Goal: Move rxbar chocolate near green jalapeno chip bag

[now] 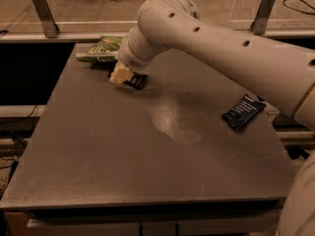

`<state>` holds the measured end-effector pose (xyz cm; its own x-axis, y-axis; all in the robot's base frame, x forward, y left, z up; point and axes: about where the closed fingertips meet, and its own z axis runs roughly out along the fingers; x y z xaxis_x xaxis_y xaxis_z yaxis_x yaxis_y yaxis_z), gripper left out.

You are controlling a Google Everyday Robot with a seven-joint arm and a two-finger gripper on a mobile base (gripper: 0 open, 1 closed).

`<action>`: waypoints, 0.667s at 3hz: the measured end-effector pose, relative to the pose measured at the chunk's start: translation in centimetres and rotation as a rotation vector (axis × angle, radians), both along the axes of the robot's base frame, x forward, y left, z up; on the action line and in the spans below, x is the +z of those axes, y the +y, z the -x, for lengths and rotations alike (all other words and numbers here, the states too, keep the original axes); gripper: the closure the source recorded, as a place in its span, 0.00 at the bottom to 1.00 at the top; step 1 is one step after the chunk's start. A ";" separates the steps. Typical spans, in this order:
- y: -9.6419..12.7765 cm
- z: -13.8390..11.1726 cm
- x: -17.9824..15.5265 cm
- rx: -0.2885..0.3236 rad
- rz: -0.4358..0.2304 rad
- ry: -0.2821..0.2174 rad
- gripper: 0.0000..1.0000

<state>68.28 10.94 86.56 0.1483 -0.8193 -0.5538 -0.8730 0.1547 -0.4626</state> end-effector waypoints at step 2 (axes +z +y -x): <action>-1.3 0.4 0.6 0.004 -0.057 0.011 0.00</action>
Offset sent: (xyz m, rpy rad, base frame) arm -0.0115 -0.0492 0.0261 0.1976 0.0366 0.0091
